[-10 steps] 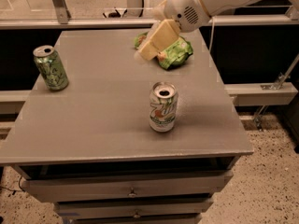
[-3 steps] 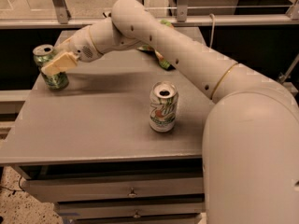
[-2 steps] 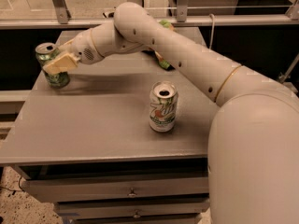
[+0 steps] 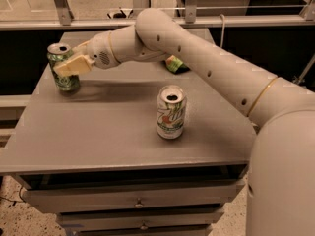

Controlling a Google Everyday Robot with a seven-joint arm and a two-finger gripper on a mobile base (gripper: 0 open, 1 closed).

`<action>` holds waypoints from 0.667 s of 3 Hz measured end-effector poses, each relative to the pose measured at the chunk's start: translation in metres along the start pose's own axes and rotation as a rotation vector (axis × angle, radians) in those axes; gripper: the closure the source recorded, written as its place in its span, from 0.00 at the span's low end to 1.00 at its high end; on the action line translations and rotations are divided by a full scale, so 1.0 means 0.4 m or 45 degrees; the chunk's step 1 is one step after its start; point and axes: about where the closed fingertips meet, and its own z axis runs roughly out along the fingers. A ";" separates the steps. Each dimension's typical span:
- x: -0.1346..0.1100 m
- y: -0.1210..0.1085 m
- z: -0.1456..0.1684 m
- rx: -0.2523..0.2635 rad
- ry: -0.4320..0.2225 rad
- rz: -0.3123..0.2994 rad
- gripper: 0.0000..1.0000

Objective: Pick green can

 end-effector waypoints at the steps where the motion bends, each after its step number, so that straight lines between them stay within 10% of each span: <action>1: -0.039 -0.005 -0.083 0.059 -0.101 0.007 1.00; 2: -0.079 -0.031 -0.194 0.142 -0.176 -0.007 1.00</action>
Offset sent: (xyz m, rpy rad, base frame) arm 0.0238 -0.1217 0.0870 0.1992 -0.0883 -0.1963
